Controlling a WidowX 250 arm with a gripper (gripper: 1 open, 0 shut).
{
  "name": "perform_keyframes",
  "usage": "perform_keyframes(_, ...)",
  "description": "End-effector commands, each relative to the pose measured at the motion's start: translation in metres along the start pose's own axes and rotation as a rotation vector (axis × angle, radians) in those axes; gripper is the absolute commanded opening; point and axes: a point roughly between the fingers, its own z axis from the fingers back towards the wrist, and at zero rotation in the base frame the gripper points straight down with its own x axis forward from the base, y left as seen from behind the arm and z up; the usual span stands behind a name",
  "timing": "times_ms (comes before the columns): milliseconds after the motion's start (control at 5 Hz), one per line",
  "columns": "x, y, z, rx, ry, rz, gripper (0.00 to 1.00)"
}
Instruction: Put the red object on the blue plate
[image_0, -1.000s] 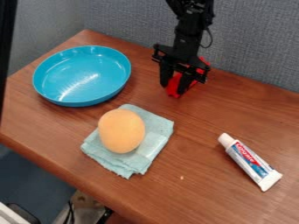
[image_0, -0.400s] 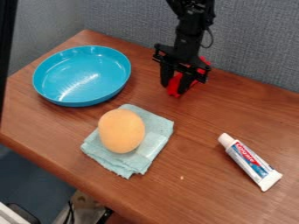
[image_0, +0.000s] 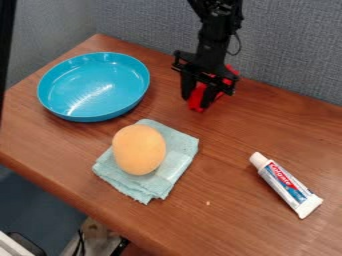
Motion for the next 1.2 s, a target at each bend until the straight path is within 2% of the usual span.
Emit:
perform_keyframes(0, 0.001, 0.021, 0.020, 0.005, -0.048, 0.047, 0.00)
perform_keyframes(1000, -0.016, 0.054, 0.046, -0.033, -0.084, 0.129, 0.00)
